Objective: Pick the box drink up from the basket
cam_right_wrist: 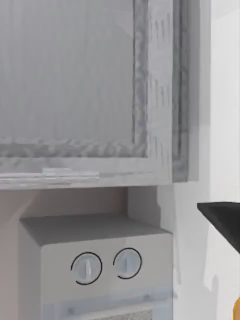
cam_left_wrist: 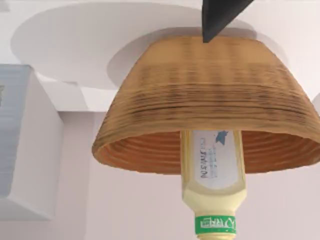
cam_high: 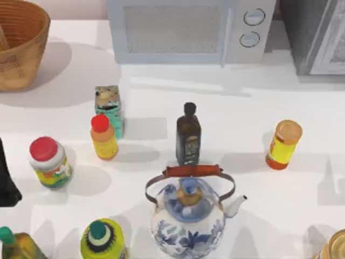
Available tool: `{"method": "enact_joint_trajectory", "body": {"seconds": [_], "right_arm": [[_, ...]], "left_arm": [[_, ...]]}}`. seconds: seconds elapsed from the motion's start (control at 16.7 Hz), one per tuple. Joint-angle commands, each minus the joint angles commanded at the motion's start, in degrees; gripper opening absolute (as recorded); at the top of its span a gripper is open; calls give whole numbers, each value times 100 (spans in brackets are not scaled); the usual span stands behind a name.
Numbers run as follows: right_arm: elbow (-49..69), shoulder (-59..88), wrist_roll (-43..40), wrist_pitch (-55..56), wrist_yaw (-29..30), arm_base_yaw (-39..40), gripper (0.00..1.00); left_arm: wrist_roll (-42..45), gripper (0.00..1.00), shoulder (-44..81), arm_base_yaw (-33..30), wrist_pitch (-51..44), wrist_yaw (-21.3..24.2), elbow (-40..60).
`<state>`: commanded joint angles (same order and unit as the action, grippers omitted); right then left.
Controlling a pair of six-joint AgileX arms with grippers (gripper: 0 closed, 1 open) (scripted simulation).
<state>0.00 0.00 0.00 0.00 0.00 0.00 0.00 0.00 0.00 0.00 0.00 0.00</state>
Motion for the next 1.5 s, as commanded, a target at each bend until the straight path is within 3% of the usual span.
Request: {"method": "enact_joint_trajectory", "body": {"seconds": [0.3,0.54,1.5], "right_arm": [[0,0,0,0,0,0,100],[0,0,0,0,0,0,100],[0,0,0,0,0,0,100]], "left_arm": [[-37,100,351,47,157,49,111],[-72,100,1617,201,844,221,641],[72,100,10009,1156,5665,1347,4459]]}}
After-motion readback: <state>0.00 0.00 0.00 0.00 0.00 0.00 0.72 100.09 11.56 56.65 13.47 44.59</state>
